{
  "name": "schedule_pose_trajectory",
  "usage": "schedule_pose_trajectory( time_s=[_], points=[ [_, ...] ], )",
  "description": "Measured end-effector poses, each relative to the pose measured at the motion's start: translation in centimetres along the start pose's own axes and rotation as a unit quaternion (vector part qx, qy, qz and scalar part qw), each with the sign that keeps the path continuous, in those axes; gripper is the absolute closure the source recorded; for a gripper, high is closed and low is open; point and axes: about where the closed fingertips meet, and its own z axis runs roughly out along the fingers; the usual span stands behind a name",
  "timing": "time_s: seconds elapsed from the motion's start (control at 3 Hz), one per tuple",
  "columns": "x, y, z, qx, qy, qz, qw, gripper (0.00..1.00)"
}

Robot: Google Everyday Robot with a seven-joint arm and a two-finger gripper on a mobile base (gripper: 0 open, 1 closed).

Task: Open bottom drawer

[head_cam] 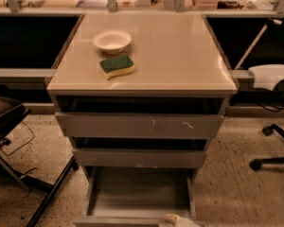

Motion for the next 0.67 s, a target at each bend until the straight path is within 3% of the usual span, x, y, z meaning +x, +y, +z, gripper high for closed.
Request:
schedule_pose_trajectory(
  time_s=[0.67],
  points=[
    [-0.84, 0.57, -0.70, -0.004, -0.002, -0.001, 1.0000, 1.00]
  ],
)
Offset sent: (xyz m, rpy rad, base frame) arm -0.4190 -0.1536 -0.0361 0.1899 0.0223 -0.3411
